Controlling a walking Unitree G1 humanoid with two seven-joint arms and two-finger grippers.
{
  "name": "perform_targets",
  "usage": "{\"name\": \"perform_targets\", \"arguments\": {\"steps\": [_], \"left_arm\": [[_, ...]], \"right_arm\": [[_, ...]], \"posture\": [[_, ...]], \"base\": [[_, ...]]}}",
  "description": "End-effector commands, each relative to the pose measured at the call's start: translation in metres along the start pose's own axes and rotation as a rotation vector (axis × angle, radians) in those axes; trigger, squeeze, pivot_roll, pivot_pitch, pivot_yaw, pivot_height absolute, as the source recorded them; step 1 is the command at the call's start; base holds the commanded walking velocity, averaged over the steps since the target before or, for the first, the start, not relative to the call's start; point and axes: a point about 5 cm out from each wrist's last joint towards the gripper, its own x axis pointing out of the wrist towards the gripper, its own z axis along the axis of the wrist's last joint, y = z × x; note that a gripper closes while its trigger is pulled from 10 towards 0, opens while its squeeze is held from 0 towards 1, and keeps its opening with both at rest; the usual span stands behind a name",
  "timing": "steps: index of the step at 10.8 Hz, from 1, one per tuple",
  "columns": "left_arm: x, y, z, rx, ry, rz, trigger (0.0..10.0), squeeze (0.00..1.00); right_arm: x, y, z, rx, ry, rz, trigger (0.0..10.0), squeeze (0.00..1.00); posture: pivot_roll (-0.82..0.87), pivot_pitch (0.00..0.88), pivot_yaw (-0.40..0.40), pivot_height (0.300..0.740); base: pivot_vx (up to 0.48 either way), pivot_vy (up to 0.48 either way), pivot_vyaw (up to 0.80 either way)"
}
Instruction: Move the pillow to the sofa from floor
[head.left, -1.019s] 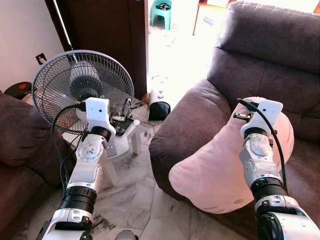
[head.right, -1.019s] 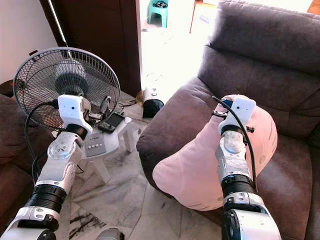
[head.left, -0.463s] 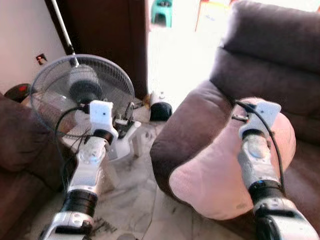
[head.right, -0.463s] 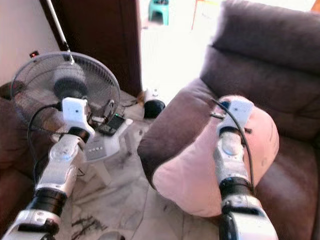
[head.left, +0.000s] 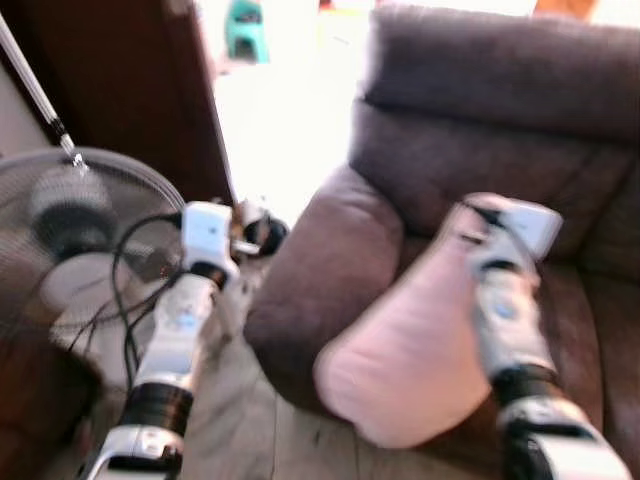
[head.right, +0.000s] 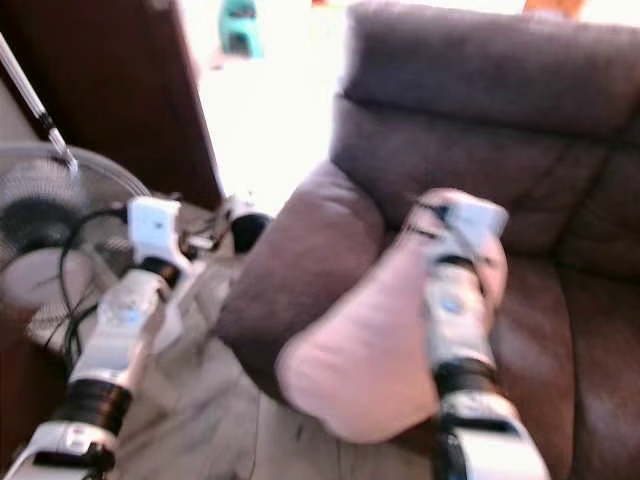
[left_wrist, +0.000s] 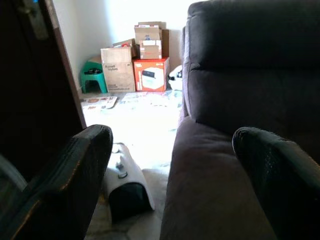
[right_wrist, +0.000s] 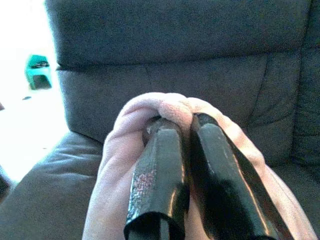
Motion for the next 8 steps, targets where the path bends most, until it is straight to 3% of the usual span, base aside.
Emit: {"name": "perform_targets", "arguments": {"steps": [1,3,8], "left_arm": [[0.001,-0.005,0.003,-0.007,-0.006,-0.015,10.0,0.00],[0.001,-0.005,0.003,-0.008,-0.004,-0.016,10.0,0.00],[0.001,-0.005,0.003,-0.008,0.000,-0.010,10.0,0.00]], "right_arm": [[0.002,-0.012,0.002,-0.007,-0.003,-0.038,10.0,0.00],[0.002,-0.012,0.002,-0.007,0.000,-0.041,10.0,0.00],[0.002,0.005,0.002,-0.020,0.005,0.054,10.0,0.00]], "posture": [[0.10,0.063,-0.002,0.719],[0.10,0.062,-0.003,0.719],[0.10,0.066,-0.007,0.719]], "base": [[0.244,0.000,0.00],[0.242,0.000,0.00],[0.245,0.000,0.00]]}}
